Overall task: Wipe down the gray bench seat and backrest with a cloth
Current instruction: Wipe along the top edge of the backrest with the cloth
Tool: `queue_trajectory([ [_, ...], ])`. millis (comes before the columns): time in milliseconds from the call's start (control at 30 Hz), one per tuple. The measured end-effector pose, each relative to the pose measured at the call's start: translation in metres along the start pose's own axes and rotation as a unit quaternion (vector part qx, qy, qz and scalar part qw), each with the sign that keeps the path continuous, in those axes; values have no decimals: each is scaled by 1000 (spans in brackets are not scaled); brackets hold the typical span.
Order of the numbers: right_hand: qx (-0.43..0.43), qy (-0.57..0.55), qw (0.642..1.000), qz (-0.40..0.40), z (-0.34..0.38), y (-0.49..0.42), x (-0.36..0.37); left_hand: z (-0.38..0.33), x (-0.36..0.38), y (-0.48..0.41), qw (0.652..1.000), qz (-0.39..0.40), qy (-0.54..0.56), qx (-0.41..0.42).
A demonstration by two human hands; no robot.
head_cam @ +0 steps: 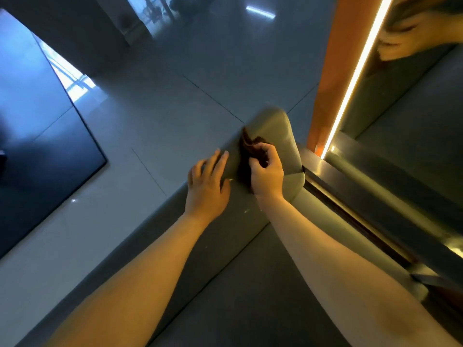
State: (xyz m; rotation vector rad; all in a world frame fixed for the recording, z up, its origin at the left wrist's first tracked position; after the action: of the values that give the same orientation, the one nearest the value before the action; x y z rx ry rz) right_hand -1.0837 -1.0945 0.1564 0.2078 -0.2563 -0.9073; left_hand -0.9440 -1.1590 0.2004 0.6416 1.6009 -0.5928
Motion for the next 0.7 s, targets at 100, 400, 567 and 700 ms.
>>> queue_trajectory([
  [100,80,20,996,-31,-31,10,-10,7,8,15,998,-33,-50,-24],
  [400,179,-115,977,-24,-40,44,5,7,9,15,999,-40,-29,-10],
  [567,40,-42,997,49,-19,48,28,11,6,16,999,-34,9,9],
  [700,54,8,998,1,-40,46,18,13,6,19,1000,-22,12,18],
])
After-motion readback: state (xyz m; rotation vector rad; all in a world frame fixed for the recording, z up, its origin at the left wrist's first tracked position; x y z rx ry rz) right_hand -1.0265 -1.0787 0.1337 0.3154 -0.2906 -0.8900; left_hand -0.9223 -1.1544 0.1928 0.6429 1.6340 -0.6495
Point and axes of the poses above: each hand's wrist, its own y-axis away from the middle knuckle, its own x-axis out of the palm, z = x × y, the point moved 5 cm from there along -y, towards the middle knuckle
